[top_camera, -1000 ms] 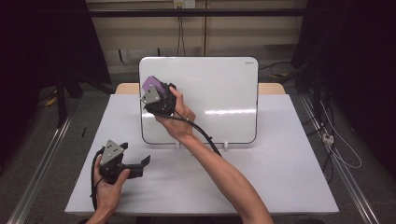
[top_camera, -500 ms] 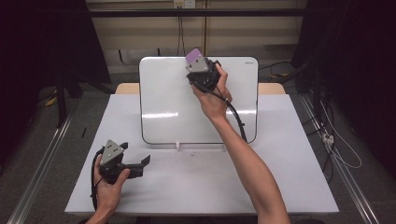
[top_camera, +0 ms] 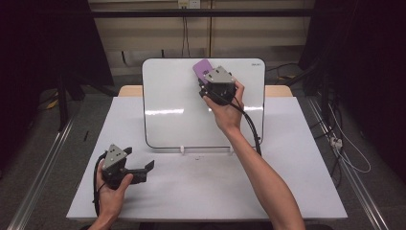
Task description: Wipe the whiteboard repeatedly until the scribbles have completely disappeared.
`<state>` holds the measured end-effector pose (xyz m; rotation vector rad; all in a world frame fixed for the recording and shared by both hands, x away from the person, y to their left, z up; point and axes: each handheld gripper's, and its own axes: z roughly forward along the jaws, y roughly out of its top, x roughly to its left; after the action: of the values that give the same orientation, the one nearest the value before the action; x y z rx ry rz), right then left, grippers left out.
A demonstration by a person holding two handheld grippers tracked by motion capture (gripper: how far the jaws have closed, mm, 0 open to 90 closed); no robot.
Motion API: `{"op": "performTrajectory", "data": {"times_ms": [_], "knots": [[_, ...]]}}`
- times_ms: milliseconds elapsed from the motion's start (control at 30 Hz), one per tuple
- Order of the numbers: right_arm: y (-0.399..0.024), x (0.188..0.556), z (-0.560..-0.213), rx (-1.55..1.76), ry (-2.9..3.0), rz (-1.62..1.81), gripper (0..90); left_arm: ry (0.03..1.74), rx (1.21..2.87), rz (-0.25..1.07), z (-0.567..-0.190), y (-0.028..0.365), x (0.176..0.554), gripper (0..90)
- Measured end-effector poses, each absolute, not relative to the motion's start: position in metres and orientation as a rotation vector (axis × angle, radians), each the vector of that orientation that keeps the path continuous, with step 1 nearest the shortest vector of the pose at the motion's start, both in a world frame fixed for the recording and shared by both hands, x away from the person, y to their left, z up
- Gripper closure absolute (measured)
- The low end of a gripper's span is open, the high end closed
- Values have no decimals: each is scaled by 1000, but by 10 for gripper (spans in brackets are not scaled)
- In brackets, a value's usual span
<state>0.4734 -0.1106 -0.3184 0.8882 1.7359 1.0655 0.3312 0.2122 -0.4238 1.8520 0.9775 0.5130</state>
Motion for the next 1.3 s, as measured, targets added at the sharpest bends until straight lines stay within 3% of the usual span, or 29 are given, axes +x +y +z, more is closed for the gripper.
{"op": "performTrajectory", "data": {"times_ms": [733, 1300], "knots": [[-142, 407, -360, 938, 1800, 1343, 426, 974, 1850, 525, -421, 210, 329, 49], [-147, 384, -384, 967, 1867, 1511, 426, 997, 1839, 509, -420, 207, 329, 51]]}}
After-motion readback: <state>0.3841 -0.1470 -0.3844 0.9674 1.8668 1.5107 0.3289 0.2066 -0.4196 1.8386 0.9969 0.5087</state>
